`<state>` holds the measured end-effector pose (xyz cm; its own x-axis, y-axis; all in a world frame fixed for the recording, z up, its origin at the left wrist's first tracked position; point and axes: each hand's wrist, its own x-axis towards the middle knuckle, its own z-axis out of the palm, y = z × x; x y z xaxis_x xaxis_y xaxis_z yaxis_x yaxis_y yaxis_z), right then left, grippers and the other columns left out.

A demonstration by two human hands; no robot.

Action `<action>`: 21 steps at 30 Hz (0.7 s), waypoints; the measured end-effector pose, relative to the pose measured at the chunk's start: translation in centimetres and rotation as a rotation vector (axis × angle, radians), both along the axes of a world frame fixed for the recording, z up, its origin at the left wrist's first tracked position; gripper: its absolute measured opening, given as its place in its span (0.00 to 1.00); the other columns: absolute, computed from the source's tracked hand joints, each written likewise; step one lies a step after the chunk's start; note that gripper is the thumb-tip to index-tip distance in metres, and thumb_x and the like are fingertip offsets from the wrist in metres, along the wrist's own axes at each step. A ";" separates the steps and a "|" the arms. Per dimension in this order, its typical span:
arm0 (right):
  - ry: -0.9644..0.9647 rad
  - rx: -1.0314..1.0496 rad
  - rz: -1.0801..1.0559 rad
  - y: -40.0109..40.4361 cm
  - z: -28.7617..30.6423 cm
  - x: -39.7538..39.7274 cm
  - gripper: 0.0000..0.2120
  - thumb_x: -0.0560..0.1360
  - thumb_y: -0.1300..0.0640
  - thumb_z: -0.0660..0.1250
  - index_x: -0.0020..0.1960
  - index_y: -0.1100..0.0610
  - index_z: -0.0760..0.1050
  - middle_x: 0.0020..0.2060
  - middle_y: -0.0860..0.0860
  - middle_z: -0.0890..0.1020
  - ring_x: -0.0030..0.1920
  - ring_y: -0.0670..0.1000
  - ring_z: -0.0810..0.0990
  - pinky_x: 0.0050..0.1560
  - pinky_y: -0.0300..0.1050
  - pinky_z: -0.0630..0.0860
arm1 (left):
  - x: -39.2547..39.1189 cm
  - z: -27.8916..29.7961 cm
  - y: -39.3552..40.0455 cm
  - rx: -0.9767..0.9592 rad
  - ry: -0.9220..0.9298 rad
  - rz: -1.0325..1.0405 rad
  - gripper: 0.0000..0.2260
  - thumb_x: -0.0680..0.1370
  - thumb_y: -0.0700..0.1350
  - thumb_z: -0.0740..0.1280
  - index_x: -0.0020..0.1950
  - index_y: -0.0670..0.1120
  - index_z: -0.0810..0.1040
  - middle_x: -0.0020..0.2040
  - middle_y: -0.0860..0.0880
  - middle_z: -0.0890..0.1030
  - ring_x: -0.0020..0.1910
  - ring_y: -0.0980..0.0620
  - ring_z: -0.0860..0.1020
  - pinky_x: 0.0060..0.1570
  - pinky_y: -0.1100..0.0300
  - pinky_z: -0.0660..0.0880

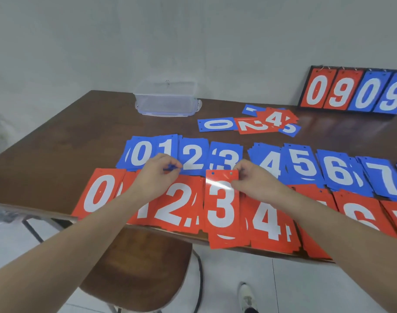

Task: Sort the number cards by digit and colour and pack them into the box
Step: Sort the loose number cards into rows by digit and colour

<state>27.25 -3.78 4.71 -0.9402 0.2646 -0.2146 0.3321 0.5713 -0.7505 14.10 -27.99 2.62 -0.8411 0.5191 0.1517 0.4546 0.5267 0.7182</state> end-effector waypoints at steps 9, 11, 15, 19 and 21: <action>0.066 0.350 0.076 2.7 -1.0 -0.4 0.16 0.76 0.50 0.71 0.62 0.44 0.72 0.57 0.43 0.74 0.62 0.48 0.68 0.59 0.44 0.68 | -0.2 0.5 2.2 -0.033 0.036 -0.034 0.06 0.80 0.42 0.68 0.51 0.54 0.80 0.55 0.54 0.78 0.55 0.57 0.75 0.51 0.71 0.68; 0.081 0.296 0.072 4.1 -1.0 -0.7 0.11 0.78 0.50 0.70 0.58 0.43 0.73 0.58 0.45 0.77 0.63 0.49 0.69 0.61 0.44 0.69 | -0.6 0.7 3.5 -0.061 0.036 -0.043 0.06 0.80 0.43 0.68 0.51 0.55 0.80 0.55 0.55 0.77 0.57 0.55 0.74 0.55 0.64 0.68; 0.130 0.234 0.026 7.5 -1.4 -1.7 0.07 0.79 0.52 0.69 0.54 0.42 0.74 0.60 0.45 0.77 0.66 0.48 0.71 0.63 0.44 0.69 | -1.8 1.1 6.7 -0.065 0.011 -0.071 0.06 0.81 0.44 0.68 0.51 0.56 0.80 0.58 0.56 0.77 0.60 0.54 0.74 0.55 0.64 0.69; 0.183 0.181 -0.040 11.6 -1.3 -2.8 0.07 0.79 0.55 0.68 0.53 0.43 0.75 0.59 0.44 0.77 0.61 0.47 0.76 0.52 0.38 0.72 | -3.2 1.3 11.0 -0.074 -0.020 -0.066 0.06 0.81 0.44 0.68 0.51 0.56 0.80 0.57 0.57 0.76 0.56 0.59 0.73 0.49 0.74 0.65; 0.198 0.177 -0.045 14.1 -1.2 -3.6 0.06 0.79 0.55 0.68 0.53 0.44 0.75 0.57 0.44 0.77 0.59 0.46 0.75 0.47 0.33 0.69 | -4.0 1.5 13.4 -0.068 -0.030 -0.067 0.06 0.80 0.42 0.68 0.52 0.54 0.80 0.54 0.59 0.76 0.54 0.62 0.74 0.50 0.75 0.66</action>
